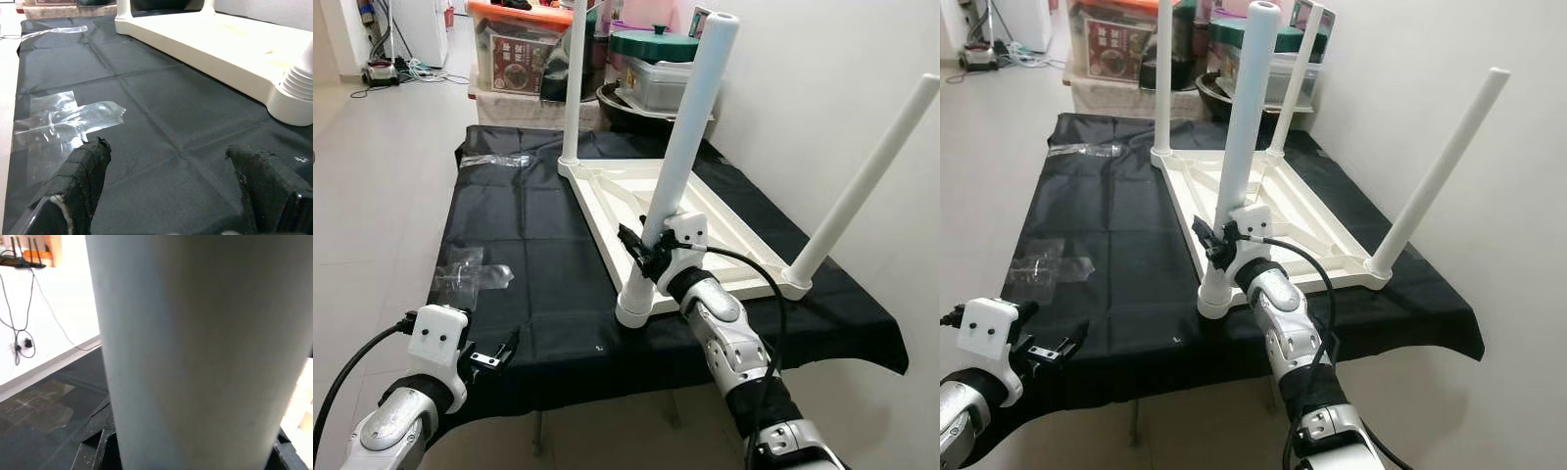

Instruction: Building children table

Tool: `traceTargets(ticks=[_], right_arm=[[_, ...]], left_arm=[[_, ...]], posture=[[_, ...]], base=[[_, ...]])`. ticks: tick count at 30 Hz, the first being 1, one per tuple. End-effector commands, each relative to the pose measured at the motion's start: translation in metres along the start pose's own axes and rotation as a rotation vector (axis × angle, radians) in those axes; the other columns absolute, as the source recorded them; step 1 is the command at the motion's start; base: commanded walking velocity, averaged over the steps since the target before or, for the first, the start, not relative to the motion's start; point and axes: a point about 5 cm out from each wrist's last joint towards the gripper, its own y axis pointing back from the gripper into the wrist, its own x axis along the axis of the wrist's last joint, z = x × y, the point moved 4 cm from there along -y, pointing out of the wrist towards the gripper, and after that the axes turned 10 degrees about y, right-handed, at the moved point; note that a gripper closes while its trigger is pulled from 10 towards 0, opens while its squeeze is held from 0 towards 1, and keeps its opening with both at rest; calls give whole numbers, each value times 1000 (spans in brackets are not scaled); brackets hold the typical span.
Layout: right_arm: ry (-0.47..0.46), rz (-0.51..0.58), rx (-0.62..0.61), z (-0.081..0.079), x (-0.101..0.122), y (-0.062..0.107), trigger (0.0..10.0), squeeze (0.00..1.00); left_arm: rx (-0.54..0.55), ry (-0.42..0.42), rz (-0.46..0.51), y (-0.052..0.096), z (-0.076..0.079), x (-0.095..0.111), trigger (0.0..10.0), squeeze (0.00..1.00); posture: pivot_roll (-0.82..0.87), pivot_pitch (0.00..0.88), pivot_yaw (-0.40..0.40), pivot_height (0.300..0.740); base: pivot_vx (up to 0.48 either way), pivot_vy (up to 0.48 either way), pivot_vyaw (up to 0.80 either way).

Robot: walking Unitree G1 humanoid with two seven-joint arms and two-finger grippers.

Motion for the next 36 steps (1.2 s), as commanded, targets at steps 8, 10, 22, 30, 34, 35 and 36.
traceTargets(ticks=[8,10,22,30,34,35,36], right_arm=[[-89,-171,2,-9,-38,2,10000,0],[-143,-271,-222,15,-51,3,10000,0],[-268,-453,-720,48,-74,34,10000,0],[-237,-486,-944,61,-62,48,10000,0],[-253,-494,-983,61,-59,48,10000,0],[-258,-477,-962,59,-56,45,10000,0],[-258,-477,-962,59,-56,45,10000,0]], left_arm=[[-8,16,-14,-2,3,-3,10000,0],[-6,17,-14,-1,3,-3,10000,0],[-12,10,-12,-4,3,-3,10000,0],[-2,5,-4,-5,2,-2,10000,0],[4,1,-3,-6,1,-1,10000,0],[2,-2,-5,-7,1,-1,10000,0],[2,-2,-5,-7,1,-1,10000,0]], posture=[[189,0,-187,740],[189,0,-186,740],[183,0,-173,740],[186,0,-165,740],[183,0,-159,740],[180,0,-156,740],[180,0,-156,740]], base=[[0,0,0],[0,0,0],[0,0,0],[0,0,0],[0,0,0],[0,0,0],[0,0,0]])
